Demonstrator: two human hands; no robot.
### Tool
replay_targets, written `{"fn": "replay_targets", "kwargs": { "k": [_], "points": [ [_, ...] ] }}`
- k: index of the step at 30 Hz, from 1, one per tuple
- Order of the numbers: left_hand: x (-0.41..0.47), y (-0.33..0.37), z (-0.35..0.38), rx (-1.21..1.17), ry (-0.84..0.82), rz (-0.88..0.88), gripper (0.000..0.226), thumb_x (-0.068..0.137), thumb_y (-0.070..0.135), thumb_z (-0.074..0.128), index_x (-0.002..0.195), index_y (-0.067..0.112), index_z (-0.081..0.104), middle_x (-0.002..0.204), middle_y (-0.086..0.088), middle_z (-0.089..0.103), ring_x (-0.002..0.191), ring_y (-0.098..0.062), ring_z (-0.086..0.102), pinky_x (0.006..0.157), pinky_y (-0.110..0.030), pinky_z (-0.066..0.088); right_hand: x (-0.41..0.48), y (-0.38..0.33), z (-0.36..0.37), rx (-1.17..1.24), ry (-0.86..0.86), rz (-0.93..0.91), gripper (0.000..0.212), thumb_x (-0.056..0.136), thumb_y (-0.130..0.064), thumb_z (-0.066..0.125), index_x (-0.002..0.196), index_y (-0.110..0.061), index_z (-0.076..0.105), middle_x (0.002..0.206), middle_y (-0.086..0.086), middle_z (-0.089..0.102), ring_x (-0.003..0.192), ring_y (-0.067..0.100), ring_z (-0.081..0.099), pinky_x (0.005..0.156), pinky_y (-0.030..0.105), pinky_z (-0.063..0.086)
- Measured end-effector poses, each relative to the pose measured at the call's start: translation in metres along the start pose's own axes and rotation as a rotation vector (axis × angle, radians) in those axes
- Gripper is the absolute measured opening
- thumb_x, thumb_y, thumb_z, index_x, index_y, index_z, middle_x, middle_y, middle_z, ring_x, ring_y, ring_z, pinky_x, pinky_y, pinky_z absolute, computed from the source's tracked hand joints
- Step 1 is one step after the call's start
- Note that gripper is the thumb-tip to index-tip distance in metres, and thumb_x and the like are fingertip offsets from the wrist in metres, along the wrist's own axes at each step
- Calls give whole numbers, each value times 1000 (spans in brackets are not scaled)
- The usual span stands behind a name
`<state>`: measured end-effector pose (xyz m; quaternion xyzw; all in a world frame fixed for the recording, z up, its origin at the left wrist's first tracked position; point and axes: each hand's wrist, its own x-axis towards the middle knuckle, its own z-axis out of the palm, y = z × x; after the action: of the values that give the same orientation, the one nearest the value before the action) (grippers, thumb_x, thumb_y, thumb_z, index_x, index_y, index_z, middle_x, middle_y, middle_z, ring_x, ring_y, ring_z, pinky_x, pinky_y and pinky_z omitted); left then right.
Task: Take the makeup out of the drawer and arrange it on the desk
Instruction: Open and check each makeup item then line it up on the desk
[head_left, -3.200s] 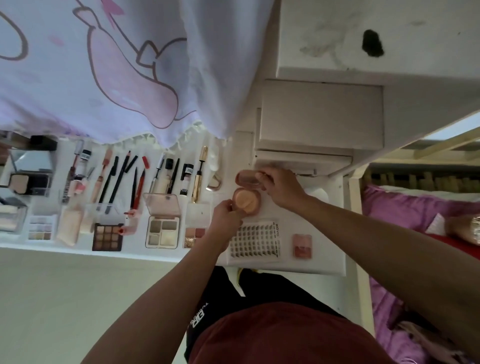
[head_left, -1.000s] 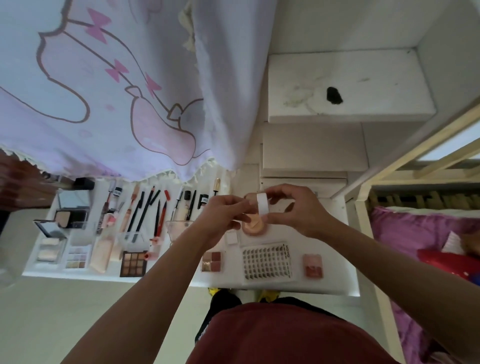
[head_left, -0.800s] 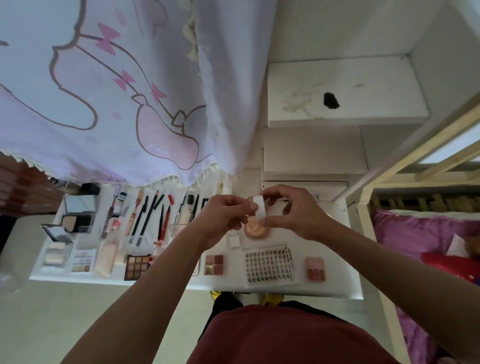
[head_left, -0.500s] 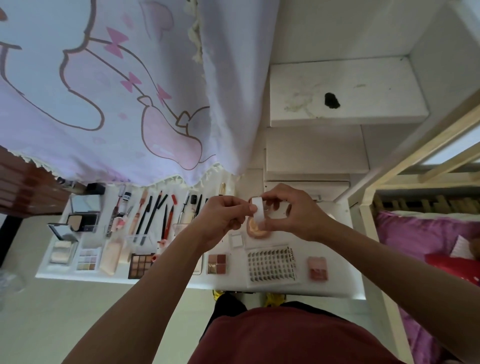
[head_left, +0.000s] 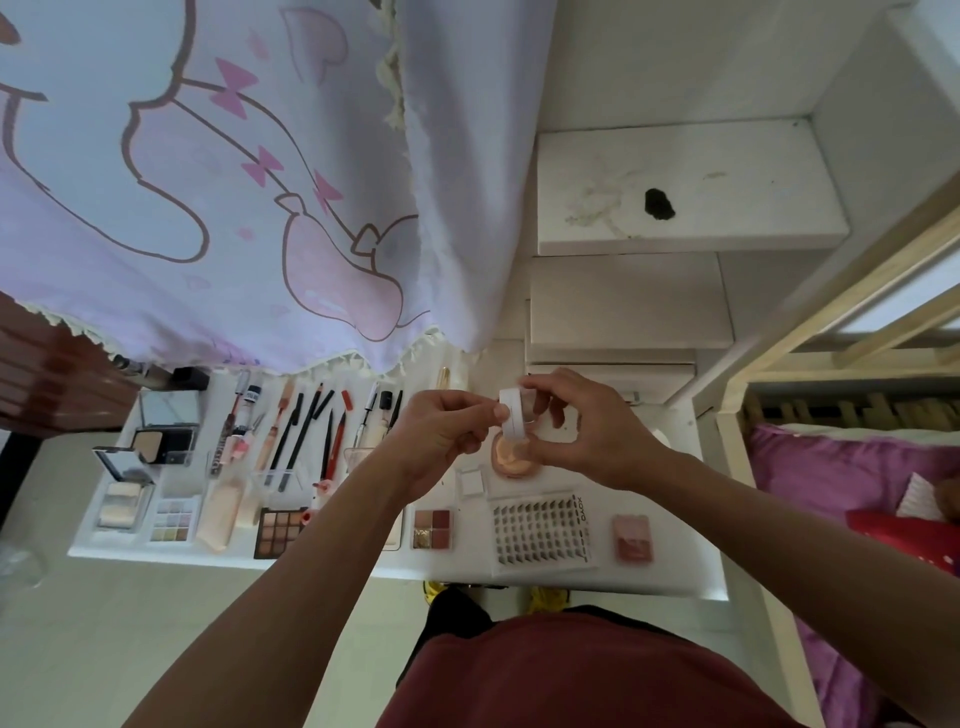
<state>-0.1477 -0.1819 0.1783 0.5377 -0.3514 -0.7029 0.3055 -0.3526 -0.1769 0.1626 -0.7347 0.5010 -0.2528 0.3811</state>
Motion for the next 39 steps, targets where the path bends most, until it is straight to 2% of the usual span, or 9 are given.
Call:
{"fn": "replay_targets", "kwargs": {
  "k": [3, 7, 13, 18, 22, 26, 33, 37, 39],
  "points": [
    [0, 1, 1, 6, 0, 1, 23, 57, 23, 82, 74, 8, 75, 70, -13, 58, 67, -20, 50, 62, -26, 40, -1, -1, -2, 69, 5, 17, 49, 73, -43, 82, 117, -29, 65, 89, -14, 57, 77, 5, 53, 76, 34, 50],
    [0, 1, 3, 4, -4, -4, 19, 58, 22, 81, 71, 10, 76, 70, -13, 56, 66, -18, 49, 61, -25, 40, -1, 0, -4, 81, 1, 33, 55, 70, -32, 86, 118, -32, 60, 90, -16, 57, 76, 6, 54, 74, 33, 51],
    [-1, 2, 5, 6, -14, -3, 13, 61, 20, 80, 69, 12, 76, 68, -11, 56, 65, -17, 49, 61, -25, 40, -1, -1, -4, 130, -6, 68, 61, 65, -65, 72, 115, -31, 64, 90, -15, 60, 73, 6, 55, 71, 27, 50],
    [-1, -1, 5, 0, -21, -4, 13, 61, 21, 80, 69, 12, 75, 67, -10, 56, 65, -16, 48, 61, -26, 38, -1, 0, -7, 106, -27, 55, 56, 69, -35, 87, 118, -34, 59, 90, -14, 59, 72, 12, 54, 72, 37, 53],
    [-1, 1, 7, 3, -18, -5, 13, 62, 19, 79, 70, 10, 75, 67, -9, 55, 63, -16, 48, 61, -26, 38, -4, 1, -7, 128, -30, 73, 60, 70, -40, 86, 121, -35, 56, 91, -13, 59, 71, 14, 55, 72, 34, 52],
    [-2, 1, 8, 10, -24, -5, 17, 62, 19, 78, 73, 7, 73, 67, -10, 54, 63, -16, 47, 61, -26, 37, -7, 1, -7, 159, -16, 77, 50, 73, -41, 82, 117, -30, 62, 88, -11, 60, 69, 17, 54, 69, 33, 50],
    [-3, 0, 9, 5, -33, -3, 16, 61, 20, 80, 71, 10, 75, 69, -11, 53, 65, -17, 47, 62, -27, 36, -9, 1, -7, 136, -35, 75, 59, 70, -35, 86, 118, -42, 53, 87, -13, 58, 69, 14, 54, 70, 33, 51],
    [-4, 0, 9, 0, -41, 2, 17, 62, 20, 80, 73, 8, 75, 69, -11, 54, 64, -17, 47, 62, -27, 36, -11, 0, -8, 165, -31, 92, 58, 71, -44, 83, 122, -34, 57, 86, -14, 59, 67, 8, 51, 68, 29, 50],
    [-5, -1, 10, 2, -38, 3, 15, 62, 19, 79, 72, 8, 74, 68, -11, 54, 63, -16, 47, 61, -26, 36, -12, 0, -8, 171, -30, 86, 53, 72, -39, 85, 118, -32, 59, 84, -14, 59, 66, 6, 50, 68, 31, 50]
  ]
}}
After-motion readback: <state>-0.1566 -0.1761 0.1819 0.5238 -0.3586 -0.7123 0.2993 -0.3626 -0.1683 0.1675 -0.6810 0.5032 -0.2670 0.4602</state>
